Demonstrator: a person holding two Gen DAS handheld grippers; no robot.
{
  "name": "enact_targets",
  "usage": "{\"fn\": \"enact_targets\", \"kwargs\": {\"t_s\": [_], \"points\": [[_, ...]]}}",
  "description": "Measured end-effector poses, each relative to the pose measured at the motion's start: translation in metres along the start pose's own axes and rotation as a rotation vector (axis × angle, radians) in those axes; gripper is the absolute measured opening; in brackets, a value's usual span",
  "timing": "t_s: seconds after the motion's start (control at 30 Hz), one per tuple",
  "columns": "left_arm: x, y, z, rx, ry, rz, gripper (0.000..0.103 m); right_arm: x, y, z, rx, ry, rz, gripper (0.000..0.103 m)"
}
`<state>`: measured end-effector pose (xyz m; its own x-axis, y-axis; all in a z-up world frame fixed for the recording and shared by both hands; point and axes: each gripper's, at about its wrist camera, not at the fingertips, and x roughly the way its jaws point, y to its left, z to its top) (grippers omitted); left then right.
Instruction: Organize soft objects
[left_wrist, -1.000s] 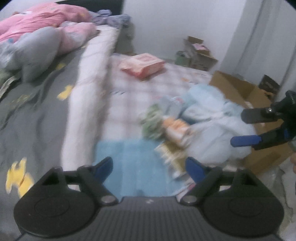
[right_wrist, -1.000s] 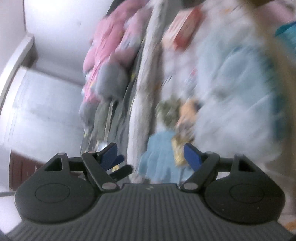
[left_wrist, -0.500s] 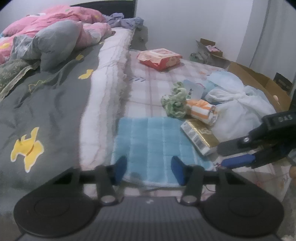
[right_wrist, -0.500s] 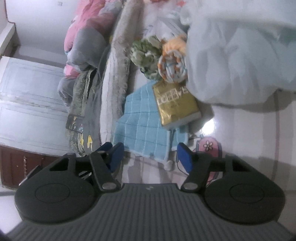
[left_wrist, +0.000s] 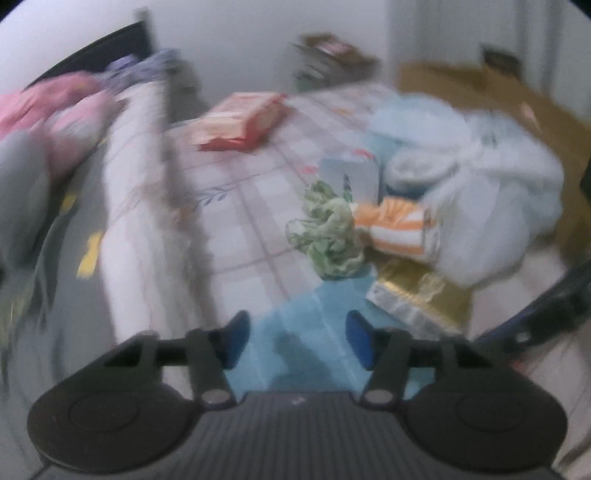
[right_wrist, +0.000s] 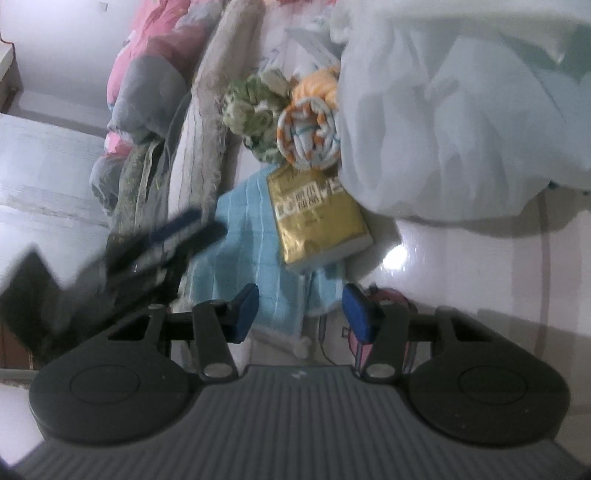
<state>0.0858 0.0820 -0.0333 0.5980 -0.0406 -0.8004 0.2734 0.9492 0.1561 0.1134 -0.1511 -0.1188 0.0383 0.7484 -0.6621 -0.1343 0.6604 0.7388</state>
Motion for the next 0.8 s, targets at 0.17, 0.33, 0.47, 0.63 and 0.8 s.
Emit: {"fn": "enact_targets", "kwargs": {"t_s": [0.17,0.33,0.47,0.63,0.8], "points": [[0.031,-0.006,0.009,0.253,0.086,-0.048,0.072,0.003,-0.003,0.001,-0.003,0.027,0.003,0.051],[0.045,-0.004,0.011,0.345,0.111,-0.115,0.074,0.005,-0.002,0.002,0.004,0.040,0.012,0.051],[0.052,0.007,0.018,0.318,0.140,-0.145,0.078,0.004,-0.005,0.002,0.020,0.043,0.029,0.051],[0.056,0.011,0.024,0.322,0.153,-0.154,0.082,0.003,-0.010,0.001,0.030,0.048,0.043,0.052],[0.063,0.017,0.028,0.255,0.183,-0.163,0.078,0.002,-0.009,-0.003,0.023,0.060,0.051,0.053]]}}
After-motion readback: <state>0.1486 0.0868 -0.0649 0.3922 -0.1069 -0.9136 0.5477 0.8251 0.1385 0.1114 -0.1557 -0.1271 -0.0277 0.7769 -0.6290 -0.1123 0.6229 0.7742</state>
